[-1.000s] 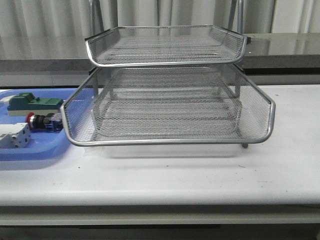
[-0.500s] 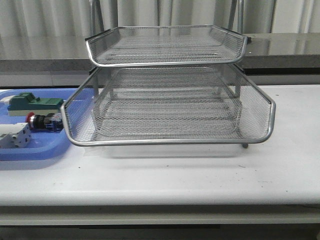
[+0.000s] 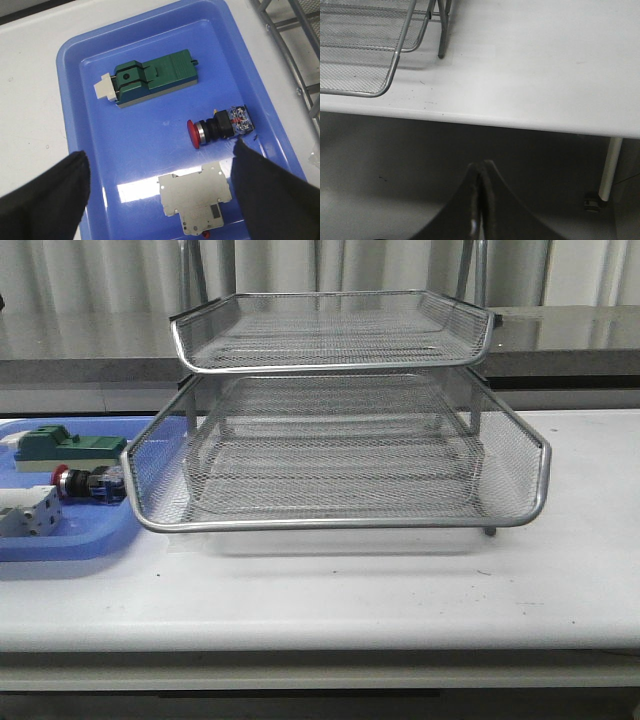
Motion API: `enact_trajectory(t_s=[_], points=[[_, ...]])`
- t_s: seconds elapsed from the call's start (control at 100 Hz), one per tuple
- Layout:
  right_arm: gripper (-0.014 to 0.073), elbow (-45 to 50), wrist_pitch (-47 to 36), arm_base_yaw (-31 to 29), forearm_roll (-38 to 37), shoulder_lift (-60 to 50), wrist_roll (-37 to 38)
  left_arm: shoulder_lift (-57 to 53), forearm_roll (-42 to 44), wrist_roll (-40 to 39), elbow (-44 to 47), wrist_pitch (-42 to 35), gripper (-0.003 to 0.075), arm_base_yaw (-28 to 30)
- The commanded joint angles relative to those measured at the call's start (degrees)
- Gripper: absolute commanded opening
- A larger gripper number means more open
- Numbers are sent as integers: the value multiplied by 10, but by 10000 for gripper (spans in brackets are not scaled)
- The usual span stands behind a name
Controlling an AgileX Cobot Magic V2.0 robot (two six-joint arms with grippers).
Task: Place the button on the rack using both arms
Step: 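Lower the left gripper and grasp the red-capped push button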
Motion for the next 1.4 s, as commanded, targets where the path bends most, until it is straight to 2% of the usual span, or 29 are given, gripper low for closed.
enact_trajectory(t_s=[0.0,0.08,0.32,0.55,0.78,0.93,1.12,1.29,1.39], points=[[-69,-18,-33,-3,-1,5,-2,-22,-10,-1,-20,-34,566,-4],[-69,-18,-33,-3,-1,5,-2,-22,-10,11,-20,-47,566,-4],[-69,-18,-33,-3,-1,5,-2,-1,-63,130,-34,-63,566,-4],[-69,-18,-33,-3,-1,5,-2,89,-96,203,-123,31,566,-4],[-69,-18,-33,-3,-1,5,-2,183,-153,325,-231,130,566,-7],[-69,-18,-33,-3,-1,5,-2,239,-151,381,-285,196,566,-21],[-69,-18,-33,-3,-1,5,-2,286,-136,414,-310,218,566,-48],[-69,-18,-33,-3,-1,5,-2,311,-43,418,-310,227,566,-76],[-69,-18,-33,-3,-1,5,-2,321,-23,418,-310,222,566,-82]])
